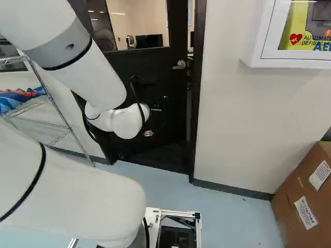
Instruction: Open the door and move inside
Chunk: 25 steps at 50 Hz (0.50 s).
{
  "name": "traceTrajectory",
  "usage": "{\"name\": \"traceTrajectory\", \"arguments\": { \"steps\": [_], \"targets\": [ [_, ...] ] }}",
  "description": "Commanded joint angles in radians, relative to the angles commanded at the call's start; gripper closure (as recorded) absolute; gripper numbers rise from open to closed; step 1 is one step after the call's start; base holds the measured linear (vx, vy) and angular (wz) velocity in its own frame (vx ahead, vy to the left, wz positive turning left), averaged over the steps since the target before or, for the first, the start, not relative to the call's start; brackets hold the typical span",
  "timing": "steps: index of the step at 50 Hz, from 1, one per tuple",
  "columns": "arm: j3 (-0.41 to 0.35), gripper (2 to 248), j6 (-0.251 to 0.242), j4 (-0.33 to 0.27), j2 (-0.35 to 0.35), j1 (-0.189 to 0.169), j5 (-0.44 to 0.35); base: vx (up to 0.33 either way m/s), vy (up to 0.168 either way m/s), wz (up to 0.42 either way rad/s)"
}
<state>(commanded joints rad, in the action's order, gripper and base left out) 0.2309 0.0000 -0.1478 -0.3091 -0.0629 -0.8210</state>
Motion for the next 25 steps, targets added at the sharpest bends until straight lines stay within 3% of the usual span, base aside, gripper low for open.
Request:
{"name": "traceTrajectory", "arguments": {
  "steps": [25],
  "targets": [
    [0.000, 3, 0.000, 0.000, 0.000, 0.000, 0.000, 0.120, 0.049, -0.018]
  ]
}}
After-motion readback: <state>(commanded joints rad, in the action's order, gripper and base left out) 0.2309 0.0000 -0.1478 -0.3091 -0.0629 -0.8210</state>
